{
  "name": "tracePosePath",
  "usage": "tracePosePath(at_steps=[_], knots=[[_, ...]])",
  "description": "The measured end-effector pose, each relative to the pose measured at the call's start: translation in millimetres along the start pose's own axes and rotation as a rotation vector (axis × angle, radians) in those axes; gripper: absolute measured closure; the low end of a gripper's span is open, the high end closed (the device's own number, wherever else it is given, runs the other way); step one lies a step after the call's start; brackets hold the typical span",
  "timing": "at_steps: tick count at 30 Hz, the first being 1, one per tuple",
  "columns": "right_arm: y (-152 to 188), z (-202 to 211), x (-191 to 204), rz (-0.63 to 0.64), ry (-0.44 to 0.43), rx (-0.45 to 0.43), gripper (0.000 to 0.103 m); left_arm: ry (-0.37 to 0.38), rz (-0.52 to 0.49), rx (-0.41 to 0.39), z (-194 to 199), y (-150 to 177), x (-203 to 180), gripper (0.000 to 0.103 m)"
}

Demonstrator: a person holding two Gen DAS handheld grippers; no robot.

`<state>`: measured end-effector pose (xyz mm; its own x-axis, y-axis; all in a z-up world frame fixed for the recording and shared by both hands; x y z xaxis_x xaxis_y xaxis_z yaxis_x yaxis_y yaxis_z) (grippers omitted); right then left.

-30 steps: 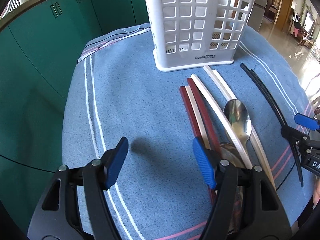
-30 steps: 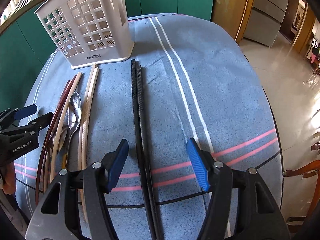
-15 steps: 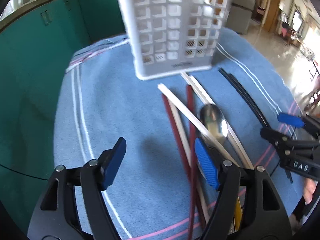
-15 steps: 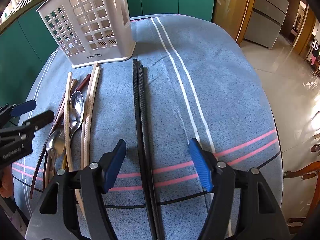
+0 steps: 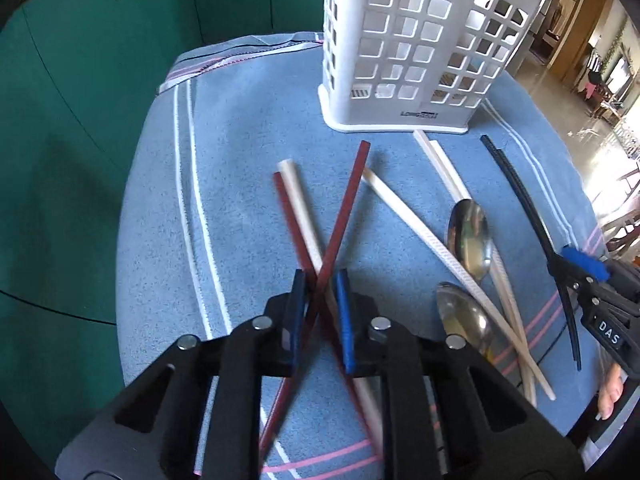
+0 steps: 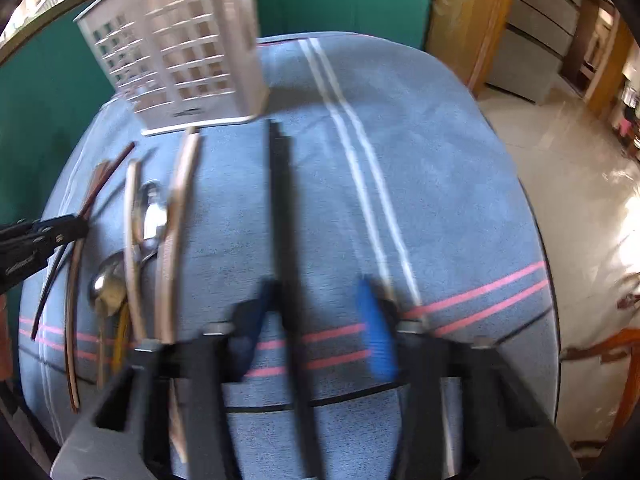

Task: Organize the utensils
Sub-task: 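Close the left gripper on a red chopstick while the right gripper closes on a black chopstick, then lift the red chopstick with the left gripper while the right gripper lifts the black chopstick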

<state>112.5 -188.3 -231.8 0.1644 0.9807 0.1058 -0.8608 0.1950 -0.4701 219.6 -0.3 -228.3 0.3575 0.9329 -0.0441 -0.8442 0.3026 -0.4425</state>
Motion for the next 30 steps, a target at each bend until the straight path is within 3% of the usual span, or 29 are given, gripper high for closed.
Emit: tracePosePath(at_steps=[3,9,14,16,18,19,24,30], knots=[[2.6,3.0,3.2,0.019,0.004,0.012,0.091,0.038,-0.004,0.015,4.2,2.9,-4.9,0.091],[13.0,18.2,2.7,0.017,-0.094,0.066,0.091,0.07,-0.026,0.012,19.3,6.0,-15.3,0.091],[10.4,27.0,-7.1,0.005,-0.075,0.046,0.091,0.073,0.01,0.019,24.1,6.4,-6.4,0.091],[8.4,30.0,-10.7,-0.003,-0.077,0.035,0.084,0.09,0.018,-0.004,32.0,6.2,-3.0,0.091],[5.6,31.2,-12.3,-0.002,-0.074,0.024,0.066,0.095,0.02,-0.031,42.3,6.9,-1.8,0.073],[4.0,31.0,-12.4,0.0,-0.067,0.019,0.066,0.085,0.02,-0.049,45.8,5.7,-0.2,0.065],[-8.9,19.4,-14.4,-0.004,-0.032,0.018,0.066,0.05,0.029,-0.037,30.5,-3.7,5.9,0.065],[-44.9,-5.5,-22.3,-0.006,0.026,0.02,0.066,-0.062,0.093,0.012,-2.9,-20.2,31.8,0.068]])
Point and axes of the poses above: each gripper's, at about its wrist camera, not at the fingertips, and z roughly against the way its jaws point, x to its left, y to its underside, the point moved 5 cm from there along -z, roughly the way its jaws point, and after that the axes turned 3 degrees about -z, right-handed, at the moved point
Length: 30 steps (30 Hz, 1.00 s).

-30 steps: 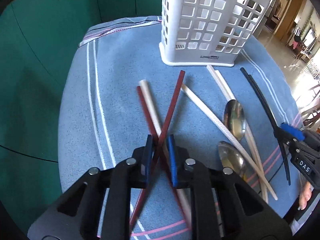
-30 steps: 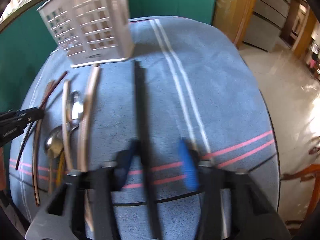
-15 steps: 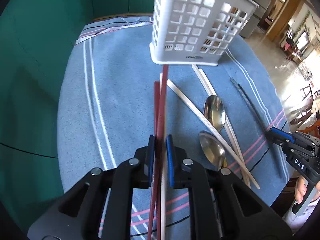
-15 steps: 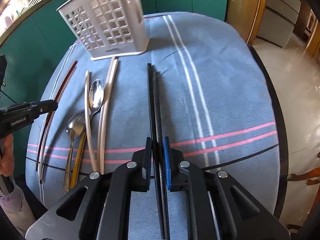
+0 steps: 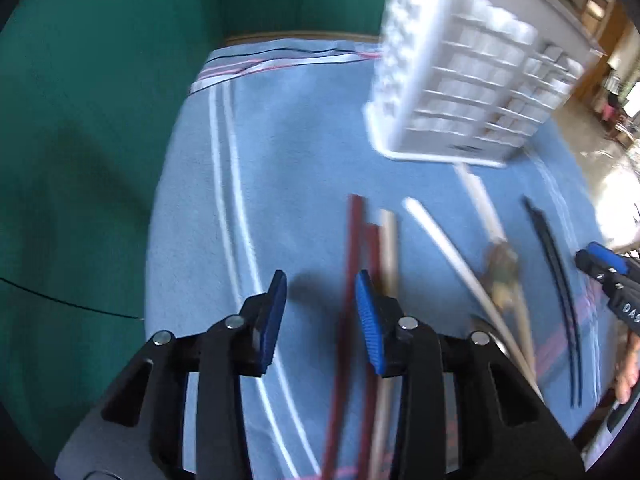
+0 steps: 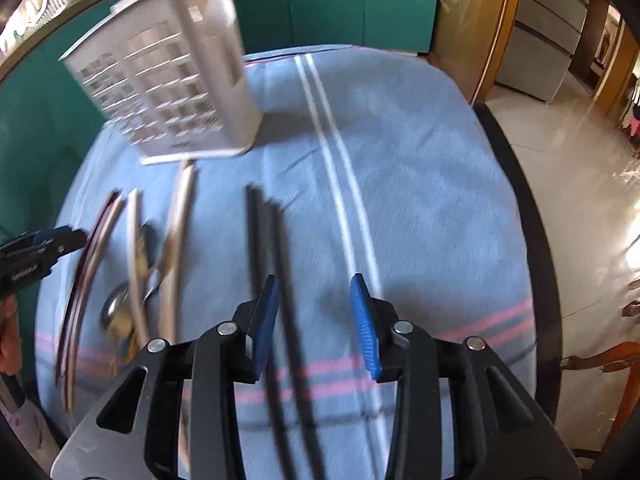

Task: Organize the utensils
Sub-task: 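Lift the red chopstick with the left gripper while the right gripper lifts the black chopstick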

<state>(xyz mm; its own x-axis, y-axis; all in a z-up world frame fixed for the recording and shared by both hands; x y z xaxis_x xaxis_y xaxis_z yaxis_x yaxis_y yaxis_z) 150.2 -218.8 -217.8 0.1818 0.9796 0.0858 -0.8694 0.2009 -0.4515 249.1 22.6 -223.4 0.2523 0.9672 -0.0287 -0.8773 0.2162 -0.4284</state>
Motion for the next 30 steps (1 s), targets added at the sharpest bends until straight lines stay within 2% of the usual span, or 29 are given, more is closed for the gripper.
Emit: tracePosePath(at_steps=[3,8,11,19,22,23,27,30], knots=[[-9.5,-14.2,7.9,0.025,-0.022,0.035,0.066,0.006,0.028,-0.001,-4.0,-7.5,7.0,0.068],[-13.0,-28.1,20.1,0.092,0.031,0.046,0.066,-0.008,0.001,0.009,-11.4,-11.3,4.2,0.068],[-16.5,-30.8,24.7,0.123,0.056,0.02,0.066,-0.032,-0.021,0.004,-14.5,-13.6,2.5,0.068],[-24.0,-34.7,27.1,0.133,0.052,0.029,0.067,-0.067,-0.009,0.006,-18.8,-22.1,6.2,0.068],[-24.3,-33.8,24.8,0.123,0.038,0.034,0.067,0.082,0.054,-0.012,-11.1,-33.7,9.6,0.068],[-24.9,-34.4,23.2,0.121,0.038,0.033,0.067,0.096,0.053,-0.021,-8.0,-36.5,7.8,0.068],[-25.8,-33.0,19.9,0.123,0.048,0.03,0.067,0.076,0.006,-0.029,-8.0,-46.9,-7.4,0.068],[-23.8,-35.0,24.1,0.12,0.052,0.03,0.067,0.048,-0.008,0.018,-24.9,-46.4,-14.5,0.068]])
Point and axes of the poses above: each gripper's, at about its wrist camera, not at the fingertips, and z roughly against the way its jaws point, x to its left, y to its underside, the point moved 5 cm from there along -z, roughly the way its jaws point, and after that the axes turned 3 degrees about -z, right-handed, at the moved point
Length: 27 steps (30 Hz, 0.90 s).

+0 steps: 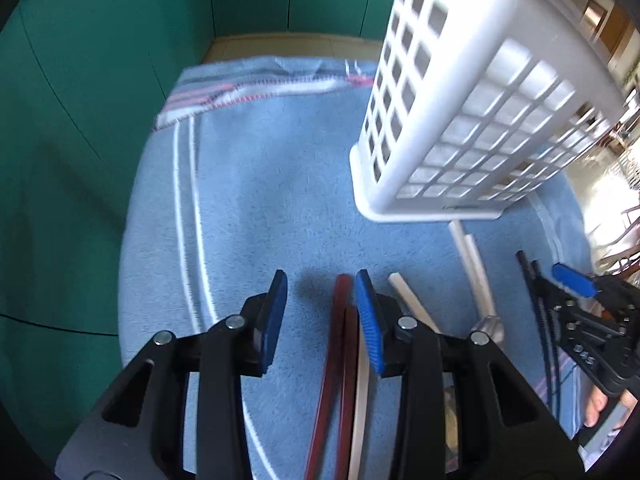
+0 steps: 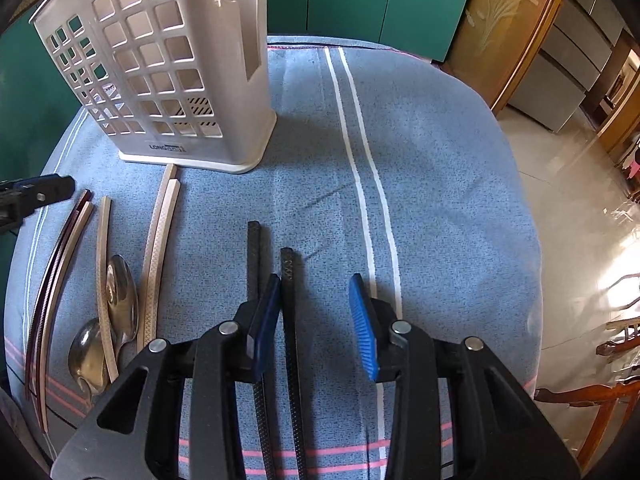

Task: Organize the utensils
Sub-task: 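Lift the red chopstick with the left gripper while the right gripper lifts the black chopstick, then carry both chopsticks over the white basket and open both grippers to drop them in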

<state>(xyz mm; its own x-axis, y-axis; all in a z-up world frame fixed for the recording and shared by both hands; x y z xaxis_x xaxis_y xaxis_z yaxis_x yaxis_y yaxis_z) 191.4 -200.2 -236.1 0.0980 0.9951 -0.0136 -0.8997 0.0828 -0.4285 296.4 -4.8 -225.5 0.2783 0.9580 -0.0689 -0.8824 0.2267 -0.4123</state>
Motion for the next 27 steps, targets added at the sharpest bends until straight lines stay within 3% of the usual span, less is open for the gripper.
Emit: tracePosePath(at_steps=[7,10,15,17,18,20,24,27], knots=[[2.5,-0.2,2.5,-0.005,0.001,-0.005,0.067,-0.064,0.035,0.013,-7.7,-1.8,18.7,0.068],[1.4,-1.1,2.6,0.004,0.009,0.007,0.067,-0.055,0.062,0.018,-3.7,-0.8,27.5,0.068],[-10.4,-5.1,12.8,0.073,0.051,0.054,0.067,-0.067,0.023,0.048,-3.3,4.4,14.1,0.066],[-13.7,-7.1,15.4,0.077,0.024,0.086,0.075,-0.099,-0.004,0.058,-4.9,4.7,8.4,0.067],[-15.7,-7.8,18.0,0.077,-0.004,0.101,0.089,-0.103,-0.007,0.058,-4.1,5.4,5.4,0.07],[-17.1,-8.5,22.7,0.091,-0.017,0.11,0.096,-0.091,-0.015,0.058,-2.8,4.6,0.0,0.096],[-17.3,-2.0,26.4,0.081,-0.019,0.075,0.096,-0.09,-0.004,0.046,0.5,4.8,-3.7,0.097],[-15.4,31.0,26.0,0.061,-0.032,0.0,0.096,-0.078,0.005,-0.026,35.9,12.8,-10.4,0.097]])
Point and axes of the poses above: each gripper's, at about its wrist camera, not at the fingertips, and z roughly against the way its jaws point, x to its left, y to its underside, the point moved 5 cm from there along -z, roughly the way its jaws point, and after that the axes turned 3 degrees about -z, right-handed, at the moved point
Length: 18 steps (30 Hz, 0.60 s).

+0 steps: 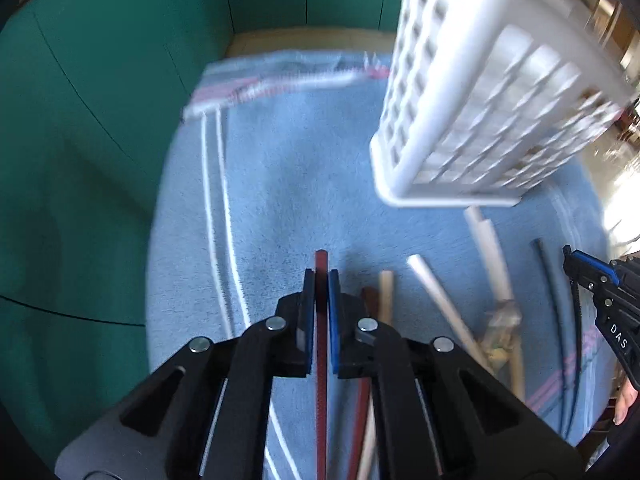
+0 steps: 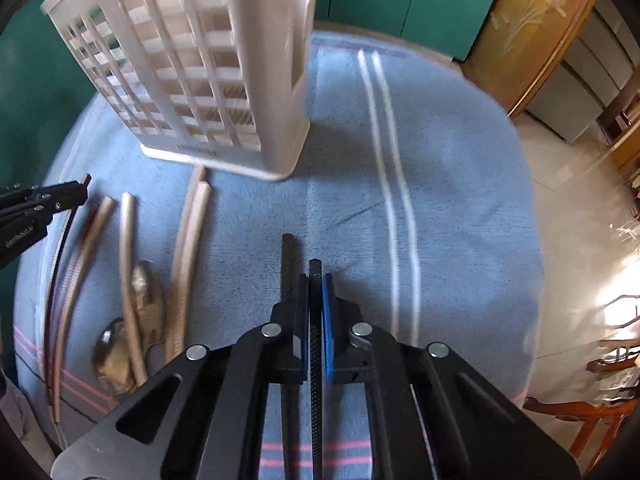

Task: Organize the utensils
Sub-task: 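Carry both chopsticks over the white basket and open both grippers to drop them in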

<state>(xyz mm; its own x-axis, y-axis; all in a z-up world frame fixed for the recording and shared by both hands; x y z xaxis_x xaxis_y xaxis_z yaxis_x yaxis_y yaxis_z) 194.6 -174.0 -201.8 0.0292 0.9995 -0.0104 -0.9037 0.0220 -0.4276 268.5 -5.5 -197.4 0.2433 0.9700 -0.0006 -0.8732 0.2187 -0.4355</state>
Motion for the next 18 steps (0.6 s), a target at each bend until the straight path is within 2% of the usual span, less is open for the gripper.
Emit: tracePosePath(at_steps=[3,9,13,18], knots=[[2.4,47.9,1.8,0.0,-0.041,-0.11,0.096,0.035,0.012,-0.102,52.6,4.7,-4.7,0.097],[11.7,151.4,-5.0,0.028,-0.101,-0.293,0.096,0.096,-0.013,-0.379,184.2,3.6,-28.3,0.097],[3.2,205.3,-8.4,0.008,-0.147,-0.41,0.096,0.12,-0.037,-0.493,239.5,-5.3,-32.2,0.097],[-31.8,254.9,-22.5,-0.042,-0.217,-0.532,0.096,0.161,-0.006,-0.555,271.9,-46.0,-22.9,0.097]])
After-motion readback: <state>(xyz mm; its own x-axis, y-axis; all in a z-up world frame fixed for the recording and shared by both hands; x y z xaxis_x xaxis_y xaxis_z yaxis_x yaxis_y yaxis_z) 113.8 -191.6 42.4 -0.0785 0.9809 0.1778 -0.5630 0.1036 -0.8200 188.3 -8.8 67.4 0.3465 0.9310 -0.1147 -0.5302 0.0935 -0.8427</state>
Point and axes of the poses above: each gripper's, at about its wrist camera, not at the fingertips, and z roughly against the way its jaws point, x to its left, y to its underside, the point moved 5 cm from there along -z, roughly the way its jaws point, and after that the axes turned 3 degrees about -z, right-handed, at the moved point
